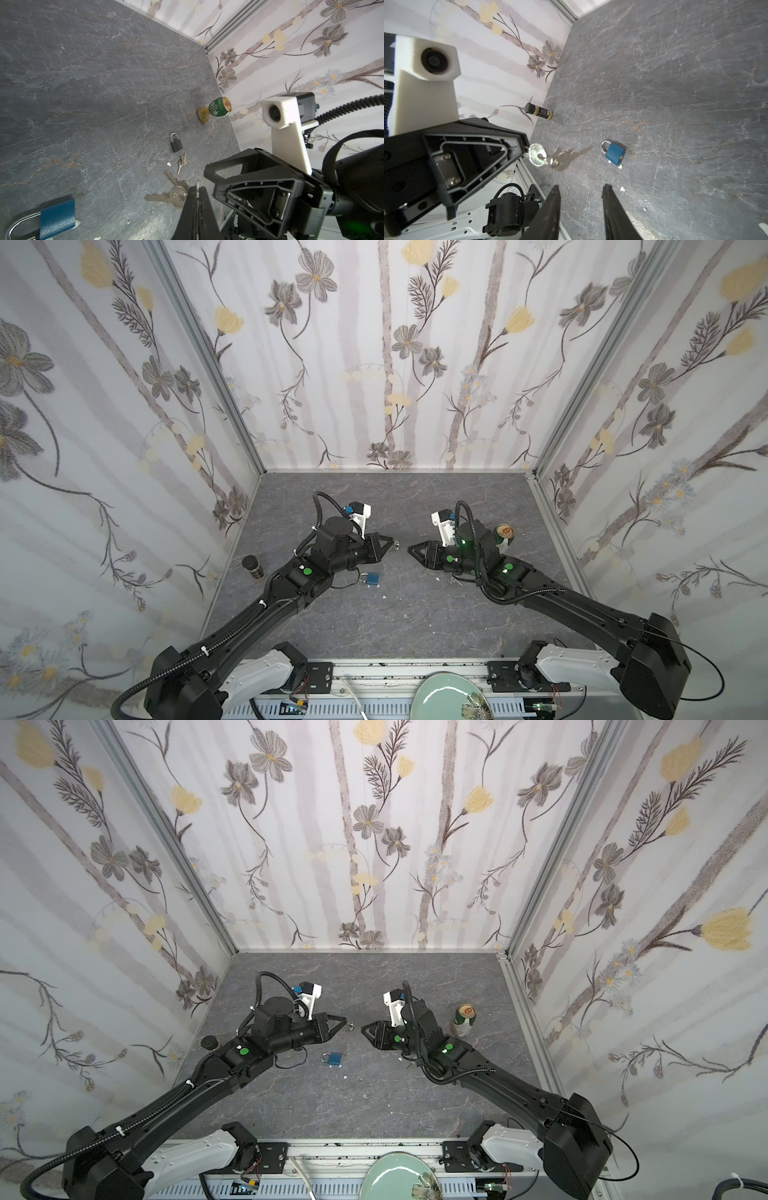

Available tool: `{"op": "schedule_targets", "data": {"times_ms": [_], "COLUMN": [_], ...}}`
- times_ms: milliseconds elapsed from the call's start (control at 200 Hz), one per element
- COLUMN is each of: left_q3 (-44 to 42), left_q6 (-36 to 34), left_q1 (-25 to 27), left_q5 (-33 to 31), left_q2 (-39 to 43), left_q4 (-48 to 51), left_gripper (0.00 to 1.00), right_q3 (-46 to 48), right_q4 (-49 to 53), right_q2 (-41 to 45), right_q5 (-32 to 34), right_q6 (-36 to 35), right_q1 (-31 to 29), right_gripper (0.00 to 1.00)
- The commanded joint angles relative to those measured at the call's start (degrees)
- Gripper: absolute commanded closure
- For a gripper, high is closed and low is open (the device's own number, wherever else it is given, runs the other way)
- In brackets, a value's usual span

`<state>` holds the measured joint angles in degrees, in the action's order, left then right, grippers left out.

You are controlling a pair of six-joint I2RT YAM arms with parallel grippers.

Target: Unlock with the key

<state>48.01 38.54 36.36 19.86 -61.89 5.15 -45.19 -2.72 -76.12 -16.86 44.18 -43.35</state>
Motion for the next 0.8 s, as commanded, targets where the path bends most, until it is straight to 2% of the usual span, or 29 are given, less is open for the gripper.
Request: {"op": "schedule_targets", "data": {"times_ms": [0,130,240,415,610,794], "left_q3": [3.0,6.7,7.6,6.4,5.7,5.2], "left_q6": [-4.4,-5.5,-3.8,0.4,2.0,3.0], "left_q1": [-0.3,-0.5,-0.5,-0.5,-0.4,-0.3], "left_q5": [3.4,9.6,14.8,21.2,22.2,22.7], "left_q2": [-1.8,-5.0,-6.2,-6.3,-5.6,-5.4], "left_q4": [3.4,3.7,-0.1,-7.3,-9.4,-11.0], "left_gripper": [1.00,1.00,1.00,1.00,1.00,1.00], "right_q3": [1.9,7.3,9.3,12.0,12.4,12.7], "right_q4": [-9.1,-18.7,-24.0,-31.1,-33.9,-37.2], "right_q2": [2.7,6.1,7.4,8.5,8.0,6.6], "right_q5": [-2.6,-6.6,-9.2,-11.1,-14.3,-18.3], "right_q6": [-2.1,-0.9,-0.2,1.9,2.6,4.1], "right_q1": [1.5,3.9,5.1,6.1,6.5,6.3], "right_gripper": [0.66,0.69,0.58,0.51,0.51,0.62]}}
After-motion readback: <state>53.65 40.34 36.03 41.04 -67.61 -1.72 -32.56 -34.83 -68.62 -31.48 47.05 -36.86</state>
